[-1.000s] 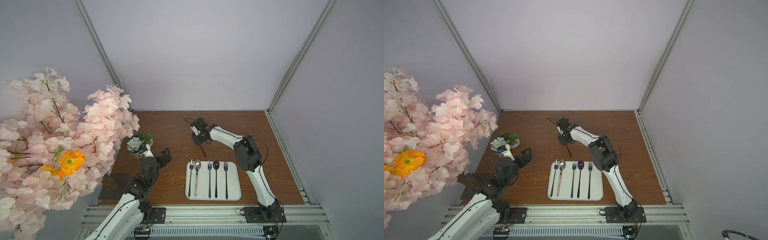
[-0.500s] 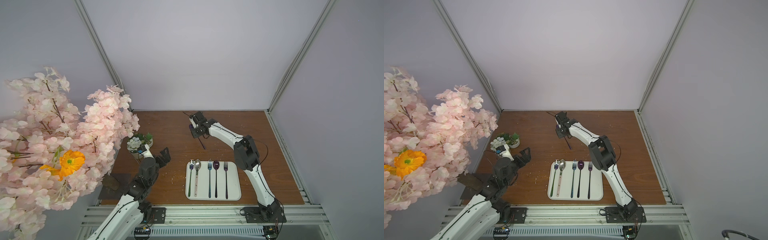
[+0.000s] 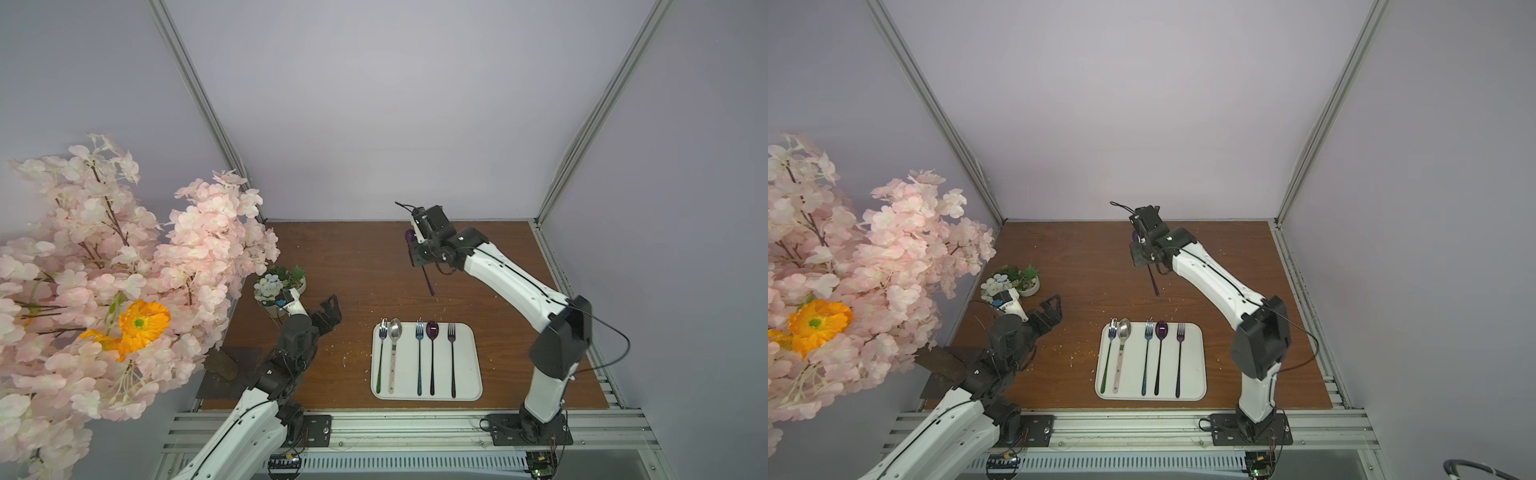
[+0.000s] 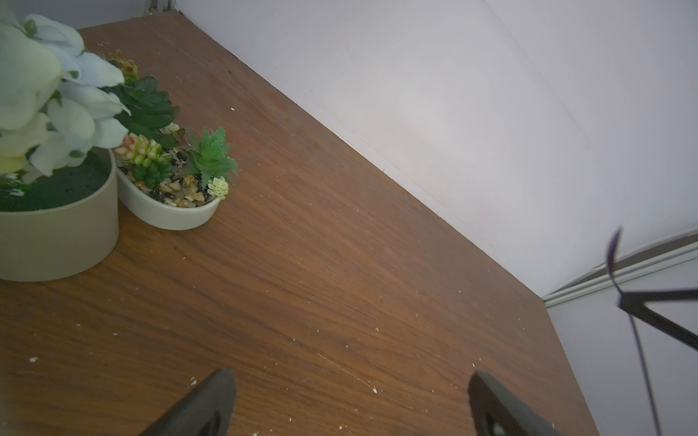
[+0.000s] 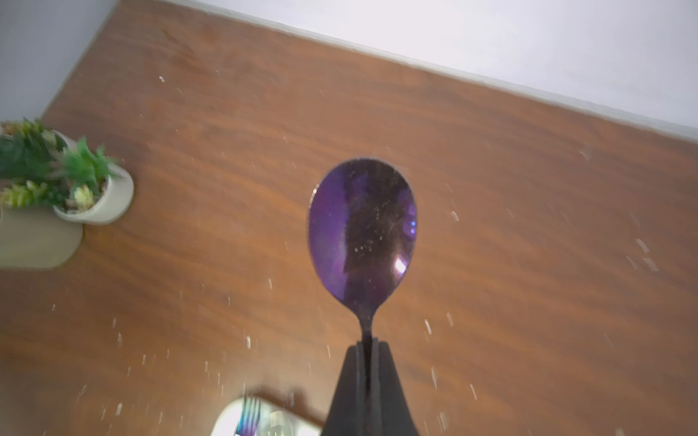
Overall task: Set the spoon and fork side by side
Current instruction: Place the spoon on the tray.
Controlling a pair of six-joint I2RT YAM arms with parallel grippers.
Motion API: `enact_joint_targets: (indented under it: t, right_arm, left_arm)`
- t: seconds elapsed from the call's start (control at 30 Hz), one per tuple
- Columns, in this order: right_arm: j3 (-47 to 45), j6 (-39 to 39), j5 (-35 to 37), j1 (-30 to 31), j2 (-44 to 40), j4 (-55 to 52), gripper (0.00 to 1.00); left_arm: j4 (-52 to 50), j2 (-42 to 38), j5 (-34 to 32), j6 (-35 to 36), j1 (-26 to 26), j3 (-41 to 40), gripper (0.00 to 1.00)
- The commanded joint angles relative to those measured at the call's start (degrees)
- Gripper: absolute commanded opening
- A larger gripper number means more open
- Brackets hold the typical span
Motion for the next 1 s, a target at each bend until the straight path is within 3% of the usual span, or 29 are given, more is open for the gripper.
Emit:
enact_joint_targets:
  t: [0.0, 0.23, 0.4, 0.57, 0.97]
  right_arm:
    - [-13.0, 9.6, 1.1, -0.4, -10.5, -6.7, 0.0]
    - [-39.1, 24.2, -0.5, 0.3, -30.2, -8.9, 0.0]
    - [-46.8, 28.4, -0.6, 1.7, -34.2, -8.0, 0.0]
    - [-53.4, 30.1, -2.4, 3.5, -33.4, -0.5, 0.0]
    - [-58.8, 27.2, -2.6, 3.3, -27.2, 9.8, 0.0]
  left_arm:
    - [1.3, 0.0, 0.6, 0.2, 0.5, -0.3, 0.99]
    - [3.0, 1.2, 2.1, -0.5, 0.5, -1.1, 0.99]
    - [3.3, 2.8, 3.3, -0.8, 0.5, -1.1, 0.99]
    - [3.5, 3.1, 3.5, -0.8, 0.5, -1.1, 0.98]
    - [2.5, 2.1, 3.2, -0.6, 0.5, -1.1, 0.99]
